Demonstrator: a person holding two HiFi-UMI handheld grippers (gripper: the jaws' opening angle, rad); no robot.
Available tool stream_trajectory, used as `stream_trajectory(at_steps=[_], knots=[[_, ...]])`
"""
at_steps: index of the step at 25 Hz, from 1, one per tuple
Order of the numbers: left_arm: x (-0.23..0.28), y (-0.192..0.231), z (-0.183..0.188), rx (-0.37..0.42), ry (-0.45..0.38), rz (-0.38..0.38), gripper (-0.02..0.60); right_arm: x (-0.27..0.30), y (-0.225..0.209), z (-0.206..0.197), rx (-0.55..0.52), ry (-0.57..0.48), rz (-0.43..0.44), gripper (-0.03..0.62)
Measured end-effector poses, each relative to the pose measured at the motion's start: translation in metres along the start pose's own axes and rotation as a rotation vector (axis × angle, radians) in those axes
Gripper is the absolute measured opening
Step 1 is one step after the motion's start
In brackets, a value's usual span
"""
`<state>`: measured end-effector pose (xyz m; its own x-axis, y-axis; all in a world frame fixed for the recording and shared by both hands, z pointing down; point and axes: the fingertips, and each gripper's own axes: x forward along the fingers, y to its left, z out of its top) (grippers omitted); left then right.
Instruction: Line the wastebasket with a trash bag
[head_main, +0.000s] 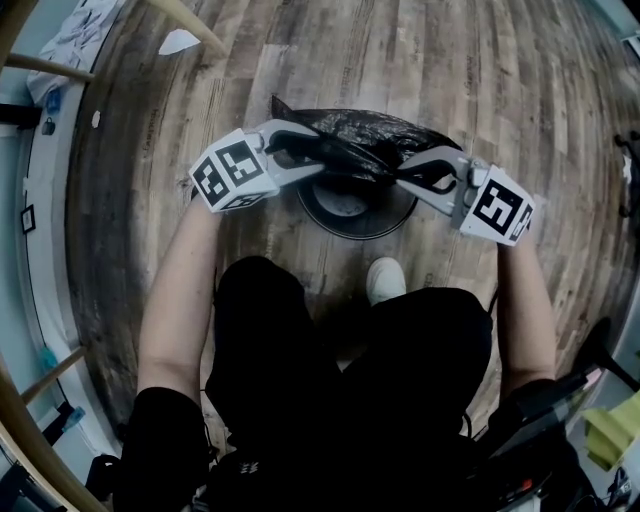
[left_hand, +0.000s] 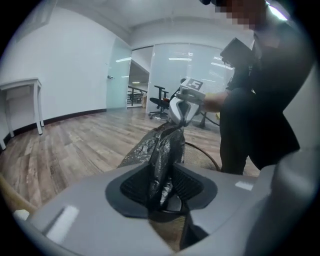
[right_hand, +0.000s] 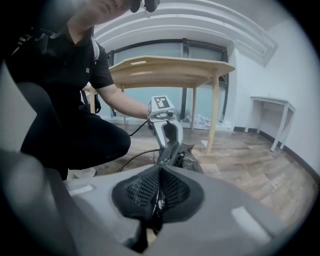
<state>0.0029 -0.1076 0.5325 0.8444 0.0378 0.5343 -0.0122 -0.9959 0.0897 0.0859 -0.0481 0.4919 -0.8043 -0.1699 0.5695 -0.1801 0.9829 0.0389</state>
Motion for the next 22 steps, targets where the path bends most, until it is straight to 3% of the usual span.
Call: stream_trajectory(at_steps=[3,5,12,22], knots=[[-0.012,-0.021,0.000,0.026,-0.017,0.009,0.054,-0.001,0.001,-0.006,0.008,-0.001,-0.010,0.012],[-0.015,-0.039,-0.003,0.039,-0.016,-0.003,0.035,-0.002,0.006,-0.011,0.032,-0.010,-0.010,0.012],[-0.011,-0.095,-0.029,0.076,0.050,-0.089,0.034,0.007,0.043,-0.030,0.088,0.039,0.066,0.012],[-0.003,-0.137,-0.057,0.124,0.144,-0.161,0.034,0.007,0.099,-0.057,0.164,0.103,0.139,0.003]])
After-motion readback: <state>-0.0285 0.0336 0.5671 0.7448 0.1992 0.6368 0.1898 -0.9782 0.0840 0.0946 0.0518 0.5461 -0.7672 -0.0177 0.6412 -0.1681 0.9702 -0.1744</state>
